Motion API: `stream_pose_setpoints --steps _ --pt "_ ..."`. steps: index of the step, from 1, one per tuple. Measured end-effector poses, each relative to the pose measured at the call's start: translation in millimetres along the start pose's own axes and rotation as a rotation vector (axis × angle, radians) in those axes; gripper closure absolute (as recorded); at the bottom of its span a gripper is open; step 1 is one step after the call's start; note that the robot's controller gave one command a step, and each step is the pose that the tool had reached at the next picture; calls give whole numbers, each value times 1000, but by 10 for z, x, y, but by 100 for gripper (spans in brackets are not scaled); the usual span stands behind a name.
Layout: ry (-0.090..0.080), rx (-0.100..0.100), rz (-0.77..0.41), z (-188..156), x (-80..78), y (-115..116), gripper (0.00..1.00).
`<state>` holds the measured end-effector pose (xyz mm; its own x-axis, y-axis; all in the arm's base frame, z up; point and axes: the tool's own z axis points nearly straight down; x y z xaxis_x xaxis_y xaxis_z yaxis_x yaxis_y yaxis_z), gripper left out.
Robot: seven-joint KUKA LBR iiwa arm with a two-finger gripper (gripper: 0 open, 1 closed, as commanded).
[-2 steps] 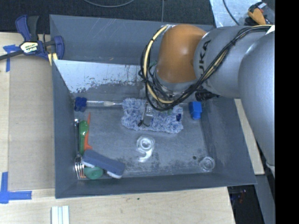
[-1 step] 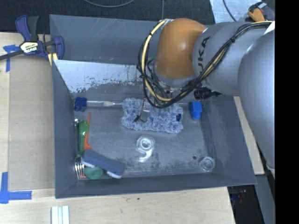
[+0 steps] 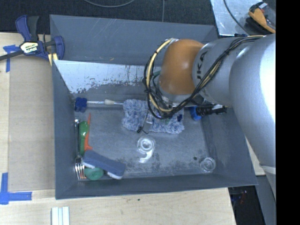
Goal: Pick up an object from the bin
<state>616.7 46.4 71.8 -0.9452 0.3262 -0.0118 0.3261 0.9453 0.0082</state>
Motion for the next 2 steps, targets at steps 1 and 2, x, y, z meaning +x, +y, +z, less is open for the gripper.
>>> stream_pose_setpoints --steps 1,2 --pt "-13 -8 109 -6 3 315 100" --pt "-13 -8 109 -6 3 315 100"
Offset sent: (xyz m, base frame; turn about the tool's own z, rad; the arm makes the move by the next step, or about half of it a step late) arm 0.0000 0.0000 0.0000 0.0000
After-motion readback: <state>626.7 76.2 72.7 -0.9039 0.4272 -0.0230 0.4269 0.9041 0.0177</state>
